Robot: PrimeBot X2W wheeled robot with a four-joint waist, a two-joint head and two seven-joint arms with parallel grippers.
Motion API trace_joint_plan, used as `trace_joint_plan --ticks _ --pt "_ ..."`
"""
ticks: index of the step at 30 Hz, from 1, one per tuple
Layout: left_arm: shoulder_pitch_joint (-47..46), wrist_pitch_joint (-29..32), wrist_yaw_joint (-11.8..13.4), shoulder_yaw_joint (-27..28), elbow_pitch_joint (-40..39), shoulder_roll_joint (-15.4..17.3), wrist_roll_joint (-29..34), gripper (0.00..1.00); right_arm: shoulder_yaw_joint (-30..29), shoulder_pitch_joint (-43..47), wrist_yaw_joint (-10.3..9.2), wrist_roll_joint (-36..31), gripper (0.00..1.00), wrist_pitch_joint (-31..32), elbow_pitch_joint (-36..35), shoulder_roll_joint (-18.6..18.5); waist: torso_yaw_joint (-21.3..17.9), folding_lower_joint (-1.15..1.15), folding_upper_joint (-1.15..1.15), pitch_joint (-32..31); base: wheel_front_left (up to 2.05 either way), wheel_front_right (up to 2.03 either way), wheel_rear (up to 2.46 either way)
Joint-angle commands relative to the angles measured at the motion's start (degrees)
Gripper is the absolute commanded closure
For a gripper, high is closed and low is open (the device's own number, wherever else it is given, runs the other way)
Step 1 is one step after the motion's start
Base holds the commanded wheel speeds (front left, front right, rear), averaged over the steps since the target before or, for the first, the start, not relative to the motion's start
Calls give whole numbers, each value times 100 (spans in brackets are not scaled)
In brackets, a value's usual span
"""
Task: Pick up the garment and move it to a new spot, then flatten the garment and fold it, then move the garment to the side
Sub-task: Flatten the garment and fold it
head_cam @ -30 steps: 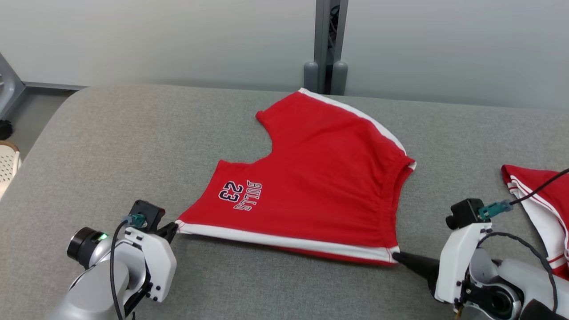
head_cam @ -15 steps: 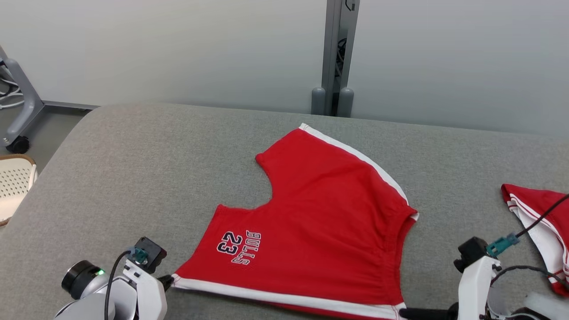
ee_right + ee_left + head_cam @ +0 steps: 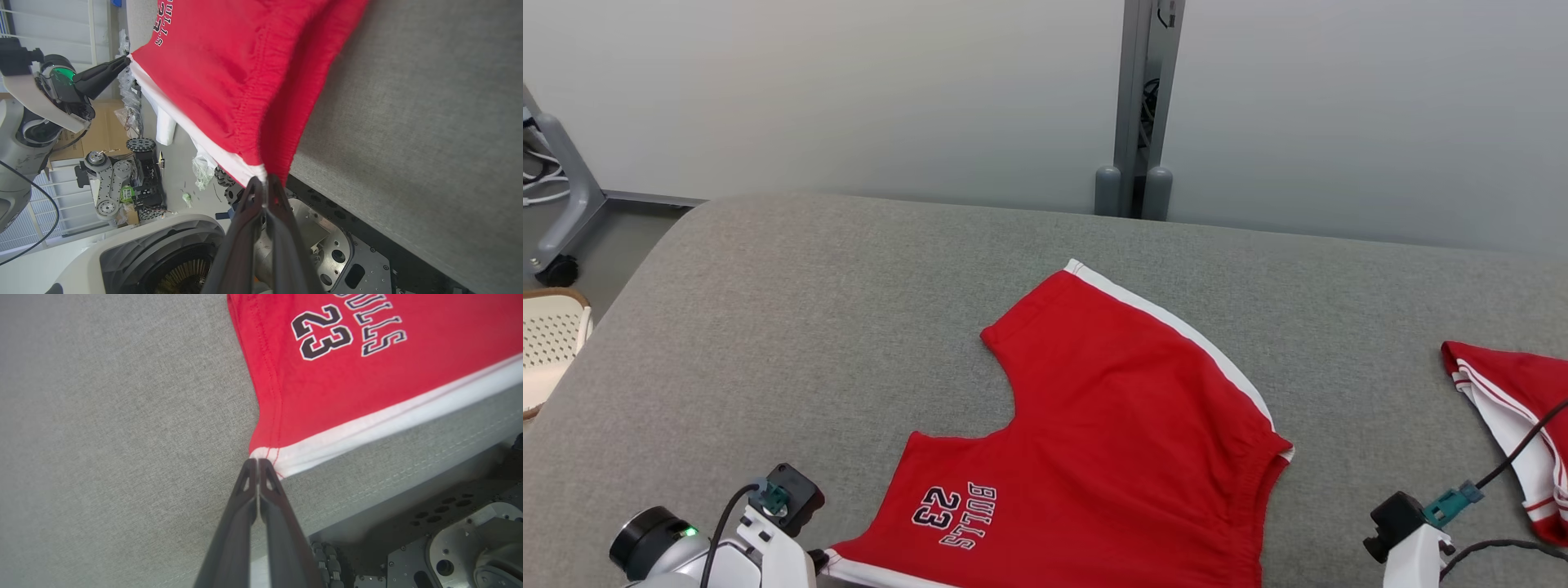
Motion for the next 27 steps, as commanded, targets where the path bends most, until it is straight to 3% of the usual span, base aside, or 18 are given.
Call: trace_joint_plan --ticks 1,9,18,27 --pt "-75 84 131 60 -158 116 16 100 16 0 2 48 100 -68 31 5 -43 0 0 6 0 0 0" --pt "-395 273 503 384 -676 337 -61 100 -187 -203 2 290 100 -379 -305 164 -451 0 0 92 0 0 0" --pt "-979 340 539 810 -480 214 -352 100 -524 -536 2 450 100 -625 -470 502 -1115 0 0 358 0 0 0" --pt "-1689 251 601 1074 123 28 -191 100 -865 -860 3 400 100 -837 -107 1231 -1699 0 0 830 0 0 0"
